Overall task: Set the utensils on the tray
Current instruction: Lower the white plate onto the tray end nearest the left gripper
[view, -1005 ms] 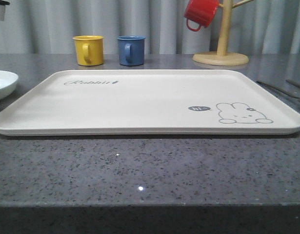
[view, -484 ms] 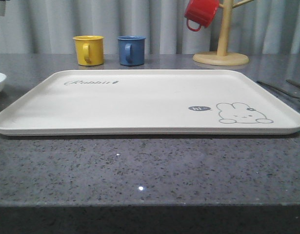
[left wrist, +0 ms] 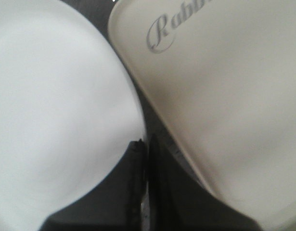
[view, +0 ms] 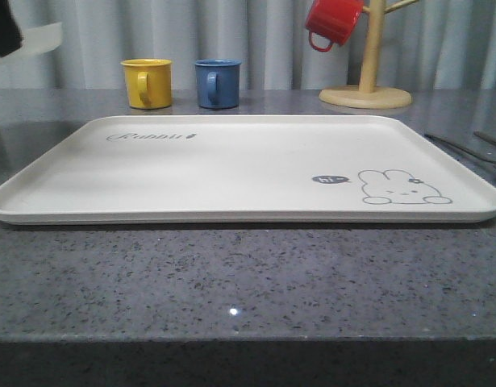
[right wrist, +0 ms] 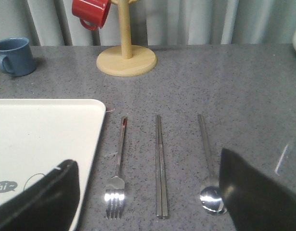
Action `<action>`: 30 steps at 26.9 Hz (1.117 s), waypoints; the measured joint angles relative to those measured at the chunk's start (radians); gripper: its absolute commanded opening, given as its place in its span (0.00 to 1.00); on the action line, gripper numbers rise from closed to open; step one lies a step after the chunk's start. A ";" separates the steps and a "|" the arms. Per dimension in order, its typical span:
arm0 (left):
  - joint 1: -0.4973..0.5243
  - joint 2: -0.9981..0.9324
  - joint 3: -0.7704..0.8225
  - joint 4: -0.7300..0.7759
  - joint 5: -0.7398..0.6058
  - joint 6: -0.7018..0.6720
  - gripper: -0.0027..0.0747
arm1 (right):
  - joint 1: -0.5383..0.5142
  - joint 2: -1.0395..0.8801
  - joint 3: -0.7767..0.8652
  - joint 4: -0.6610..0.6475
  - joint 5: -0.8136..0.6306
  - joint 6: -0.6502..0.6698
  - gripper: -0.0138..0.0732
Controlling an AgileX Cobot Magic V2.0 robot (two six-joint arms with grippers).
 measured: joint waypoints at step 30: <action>-0.359 0.267 -0.055 -0.082 0.048 -0.019 0.46 | 0.000 0.000 0.000 0.000 0.000 0.000 0.87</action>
